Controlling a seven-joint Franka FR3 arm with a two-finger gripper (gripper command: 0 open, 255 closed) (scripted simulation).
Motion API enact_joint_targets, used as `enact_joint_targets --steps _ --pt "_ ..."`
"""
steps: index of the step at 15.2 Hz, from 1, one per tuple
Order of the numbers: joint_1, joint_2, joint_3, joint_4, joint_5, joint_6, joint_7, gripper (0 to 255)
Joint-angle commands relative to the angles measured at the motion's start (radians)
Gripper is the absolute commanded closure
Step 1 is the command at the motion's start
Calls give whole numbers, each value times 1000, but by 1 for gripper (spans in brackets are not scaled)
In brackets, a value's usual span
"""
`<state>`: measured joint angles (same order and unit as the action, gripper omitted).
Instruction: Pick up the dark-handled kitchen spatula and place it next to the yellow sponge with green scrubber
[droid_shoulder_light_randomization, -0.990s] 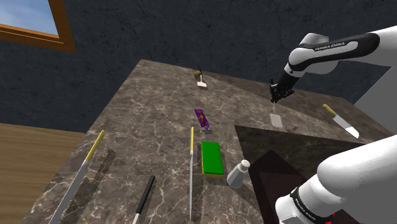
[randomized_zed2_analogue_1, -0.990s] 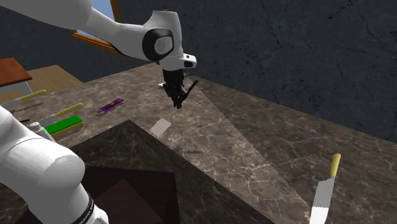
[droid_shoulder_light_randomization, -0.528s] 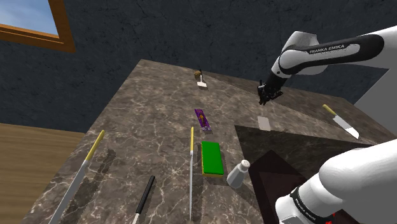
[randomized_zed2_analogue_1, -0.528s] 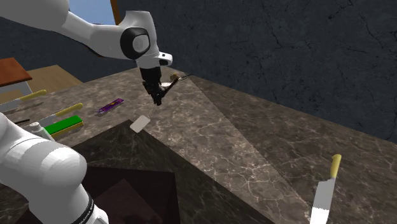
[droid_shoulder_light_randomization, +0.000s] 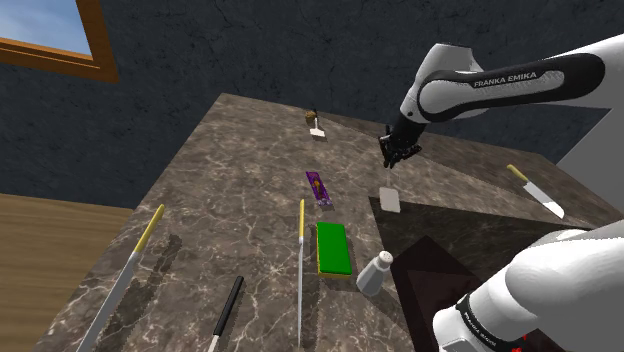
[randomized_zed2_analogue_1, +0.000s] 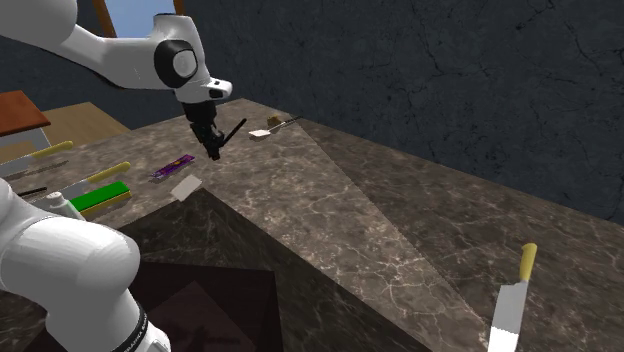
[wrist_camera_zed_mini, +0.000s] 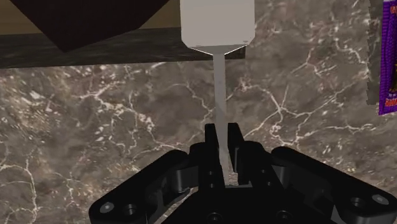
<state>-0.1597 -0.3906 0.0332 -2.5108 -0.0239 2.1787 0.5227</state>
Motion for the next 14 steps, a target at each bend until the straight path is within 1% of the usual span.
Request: enact_joint_targets --steps 1,8,14 --pt "21 8 36 12 12 -5 50 255" --pt "94 75 165 80 43 -10 231 255" --pt "144 172 269 183 38 -20 391 255"
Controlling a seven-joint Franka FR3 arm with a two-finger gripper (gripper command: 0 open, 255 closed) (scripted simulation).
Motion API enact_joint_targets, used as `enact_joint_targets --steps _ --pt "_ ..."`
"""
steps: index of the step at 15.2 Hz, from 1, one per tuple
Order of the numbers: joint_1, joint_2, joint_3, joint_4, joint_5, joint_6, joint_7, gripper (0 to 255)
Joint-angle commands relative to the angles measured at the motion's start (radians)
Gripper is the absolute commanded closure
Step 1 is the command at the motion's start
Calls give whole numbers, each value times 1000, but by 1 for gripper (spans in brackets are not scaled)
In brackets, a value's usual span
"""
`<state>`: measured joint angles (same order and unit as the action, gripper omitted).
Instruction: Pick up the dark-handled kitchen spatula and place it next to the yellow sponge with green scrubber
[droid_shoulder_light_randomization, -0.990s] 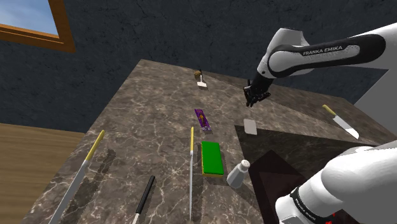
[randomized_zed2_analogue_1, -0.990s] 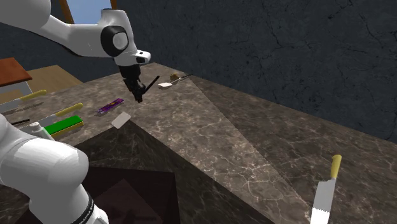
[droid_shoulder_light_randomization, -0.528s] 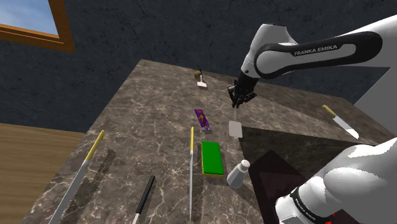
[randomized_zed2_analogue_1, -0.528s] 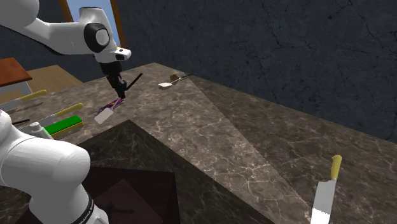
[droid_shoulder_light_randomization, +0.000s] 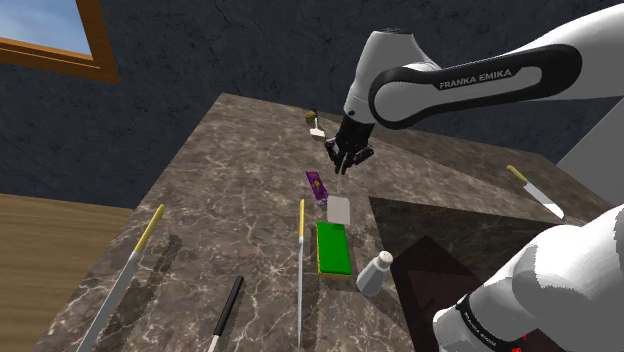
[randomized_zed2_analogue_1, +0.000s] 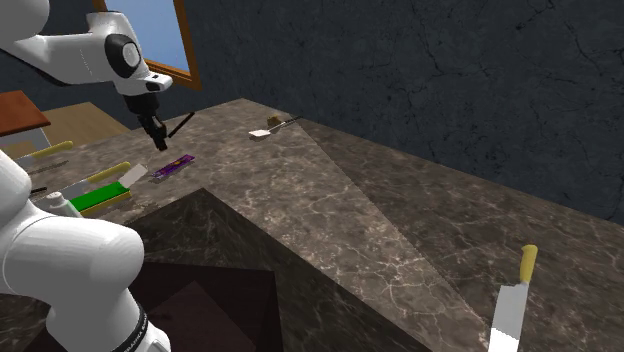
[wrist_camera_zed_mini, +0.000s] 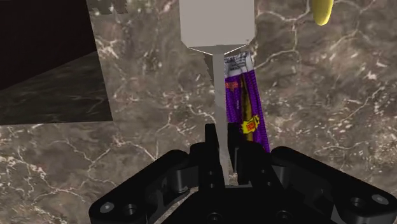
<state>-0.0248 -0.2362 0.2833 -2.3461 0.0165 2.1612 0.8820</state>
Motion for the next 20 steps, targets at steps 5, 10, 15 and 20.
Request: enact_joint_targets --steps 5,10,15,20 --pt "47 125 97 135 -35 -19 169 255" --pt "93 255 161 279 -96 -51 311 255" --pt "127 341 183 349 -143 -50 388 255" --pt "130 371 180 314 -164 11 405 255"
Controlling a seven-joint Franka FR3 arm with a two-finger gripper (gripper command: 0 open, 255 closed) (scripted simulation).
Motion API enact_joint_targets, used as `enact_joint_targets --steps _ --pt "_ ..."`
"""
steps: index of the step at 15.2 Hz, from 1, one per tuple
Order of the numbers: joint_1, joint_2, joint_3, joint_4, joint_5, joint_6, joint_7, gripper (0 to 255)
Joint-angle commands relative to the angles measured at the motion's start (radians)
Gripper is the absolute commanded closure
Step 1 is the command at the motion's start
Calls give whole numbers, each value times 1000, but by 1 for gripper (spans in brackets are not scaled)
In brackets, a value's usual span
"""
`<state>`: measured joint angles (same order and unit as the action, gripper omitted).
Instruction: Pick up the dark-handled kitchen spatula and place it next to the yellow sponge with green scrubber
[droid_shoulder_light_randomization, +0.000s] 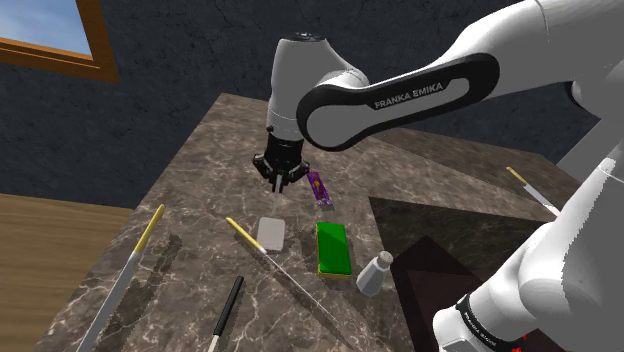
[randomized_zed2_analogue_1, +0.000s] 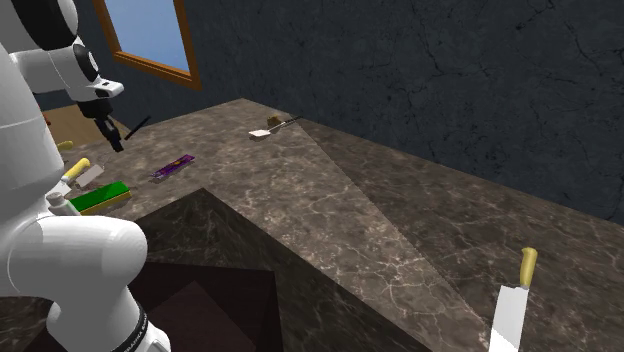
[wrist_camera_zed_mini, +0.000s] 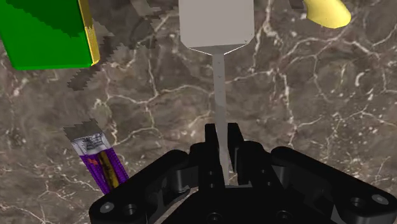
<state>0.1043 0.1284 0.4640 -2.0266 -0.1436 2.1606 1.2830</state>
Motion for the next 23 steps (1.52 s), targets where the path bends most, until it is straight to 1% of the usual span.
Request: enact_joint_targets --steps 1,9,16,17,22,23 --pt "1 13 -1 -12 -9 23 7 255" --pt "9 70 -11 -54 -51 114 40 255" --pt "9 70 -11 -53 -51 114 40 255" --pt "9 70 -11 -53 -51 114 40 0" --pt "9 70 -11 -53 -51 114 40 0" --pt "7 50 -6 -43 -36 85 30 0"
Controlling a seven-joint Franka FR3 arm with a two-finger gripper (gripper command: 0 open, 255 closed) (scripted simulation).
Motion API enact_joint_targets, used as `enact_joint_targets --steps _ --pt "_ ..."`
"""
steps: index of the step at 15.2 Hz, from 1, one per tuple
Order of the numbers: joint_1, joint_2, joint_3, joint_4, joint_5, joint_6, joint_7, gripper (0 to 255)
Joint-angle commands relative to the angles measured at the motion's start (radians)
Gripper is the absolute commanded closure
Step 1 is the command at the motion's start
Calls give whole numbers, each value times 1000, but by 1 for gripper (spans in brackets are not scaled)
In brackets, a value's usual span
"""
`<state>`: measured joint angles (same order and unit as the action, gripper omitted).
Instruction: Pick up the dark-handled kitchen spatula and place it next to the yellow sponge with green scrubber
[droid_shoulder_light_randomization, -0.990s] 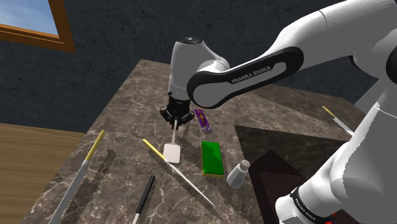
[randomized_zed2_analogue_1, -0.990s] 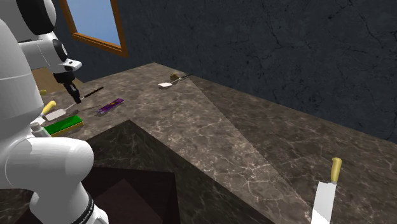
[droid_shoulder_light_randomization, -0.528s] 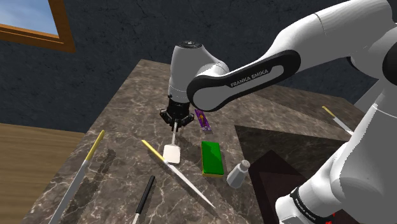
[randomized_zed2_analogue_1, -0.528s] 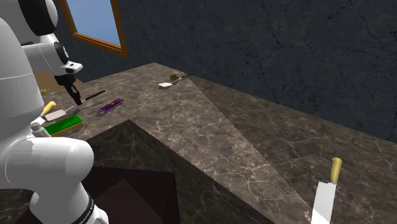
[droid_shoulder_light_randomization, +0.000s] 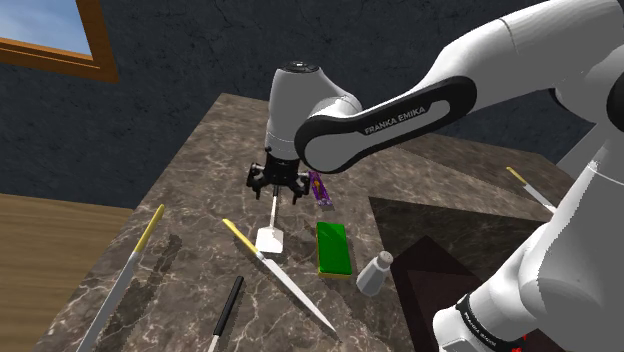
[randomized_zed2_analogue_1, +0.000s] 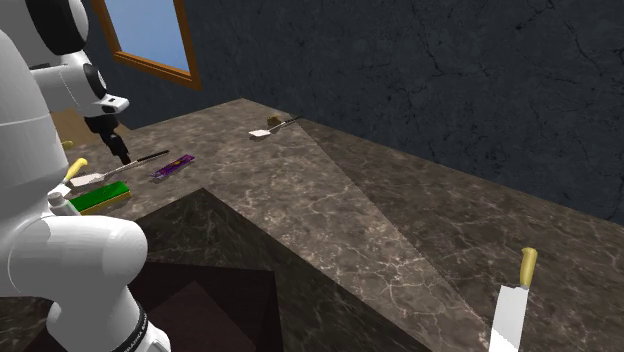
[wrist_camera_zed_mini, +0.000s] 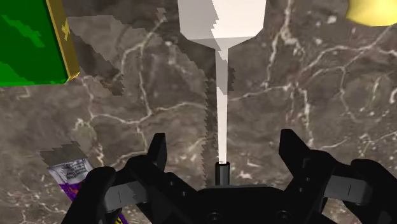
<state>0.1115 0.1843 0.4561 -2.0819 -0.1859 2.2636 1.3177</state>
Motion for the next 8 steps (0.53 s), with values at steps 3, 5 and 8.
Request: enact_joint_targets --steps 3,5,8 --pt "-5 -58 11 50 43 -100 -29 0" --pt "-5 -58 11 50 43 -100 -29 0" --pt "-5 -58 11 50 43 -100 -29 0"
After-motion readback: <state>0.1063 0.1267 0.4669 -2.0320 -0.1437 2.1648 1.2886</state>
